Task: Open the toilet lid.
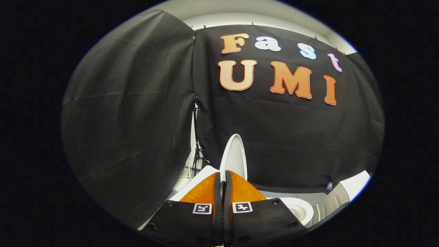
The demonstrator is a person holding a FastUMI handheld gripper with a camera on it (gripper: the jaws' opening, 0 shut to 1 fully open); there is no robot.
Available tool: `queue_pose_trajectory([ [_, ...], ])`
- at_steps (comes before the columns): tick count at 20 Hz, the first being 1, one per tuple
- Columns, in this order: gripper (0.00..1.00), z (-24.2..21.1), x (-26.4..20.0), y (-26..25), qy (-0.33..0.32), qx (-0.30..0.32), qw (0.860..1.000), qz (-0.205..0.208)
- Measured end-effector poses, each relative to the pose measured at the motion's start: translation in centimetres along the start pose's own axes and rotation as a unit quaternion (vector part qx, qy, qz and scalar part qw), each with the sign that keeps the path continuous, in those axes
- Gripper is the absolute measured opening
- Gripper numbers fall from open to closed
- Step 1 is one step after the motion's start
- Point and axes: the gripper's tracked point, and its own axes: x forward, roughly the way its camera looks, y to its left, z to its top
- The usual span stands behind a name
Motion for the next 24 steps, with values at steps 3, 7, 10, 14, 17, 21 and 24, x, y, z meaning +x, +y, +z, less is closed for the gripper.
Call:
queue_pose_trajectory([
  [3, 0.08, -0.1, 0.5, 1.7, 0.006, -0.009, 1.000, 0.002],
  [7, 0.08, -0.4, 0.9, 3.4, 0.012, -0.027, 1.000, 0.004],
  [10, 0.09, -0.6, 0.8, 3.5, 0.017, -0.027, 0.999, -0.005],
  [14, 0.17, -0.8, 0.8, 3.7, 0.025, -0.004, 1.000, 0.004],
  [17, 0.48, -1.7, 1.4, 4.4, 0.041, 0.038, 0.998, 0.036],
  [21, 0.81, -0.8, 1.2, 3.0, 0.025, 0.037, 0.999, 0.031],
  [24, 0.83, 0.8, 0.3, 2.5, 0.000, 0.036, 0.999, 0.036],
])
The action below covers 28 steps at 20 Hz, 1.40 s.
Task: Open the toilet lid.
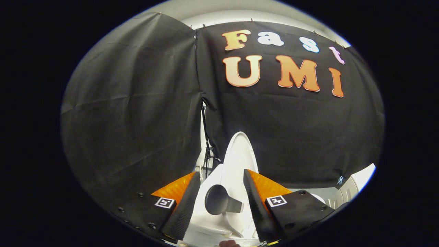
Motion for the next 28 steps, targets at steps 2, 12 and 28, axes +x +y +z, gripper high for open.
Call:
queue_pose_trajectory([
  [2, 0.83, 1.7, -1.2, -1.0, -0.019, 0.001, 1.000, 0.003],
  [12, 0.82, 7.0, -6.8, -12.9, -0.064, 0.011, 0.998, -0.020],
  [28, 0.82, 3.2, -17.7, -36.2, -0.098, 0.028, 0.990, -0.094],
])
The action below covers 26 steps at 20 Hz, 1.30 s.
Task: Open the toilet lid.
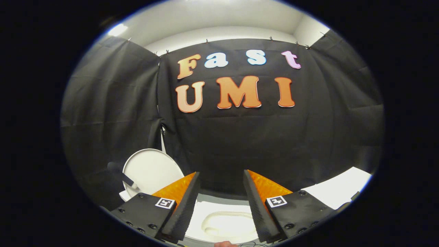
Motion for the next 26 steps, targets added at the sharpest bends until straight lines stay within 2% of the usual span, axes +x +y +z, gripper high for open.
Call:
queue_pose_trajectory([
  [3, 0.82, -1.0, -1.0, -4.5, -0.008, -0.002, 1.000, -0.026],
  [12, 0.82, -7.7, -6.5, -15.5, 0.017, 0.002, 0.994, -0.105],
  [18, 0.82, -10.2, -8.9, -20.3, 0.019, 0.012, 0.990, -0.142],
  [26, 0.80, -12.1, -10.5, -23.8, 0.013, 0.051, 0.981, -0.187],
])
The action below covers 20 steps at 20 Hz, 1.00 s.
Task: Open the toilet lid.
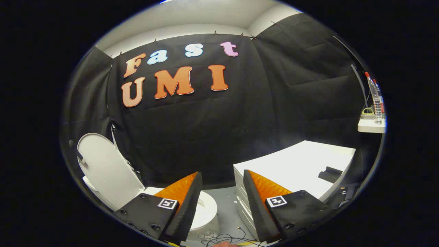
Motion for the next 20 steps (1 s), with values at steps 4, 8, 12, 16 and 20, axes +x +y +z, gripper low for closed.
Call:
queue_pose_trajectory([
  [4, 0.80, -0.1, 0.1, 0.5, -0.002, 0.010, 1.000, 0.008],
  [8, 0.80, 0.3, -0.3, 1.6, -0.015, -0.008, 1.000, 0.020],
  [12, 0.80, 0.6, -0.6, 2.5, -0.024, -0.022, 0.999, 0.029],
  [16, 0.80, 1.7, -1.1, 3.5, -0.051, -0.039, 0.997, 0.038],
  [20, 0.80, 1.9, -1.2, 3.8, -0.058, -0.050, 0.996, 0.041],
])
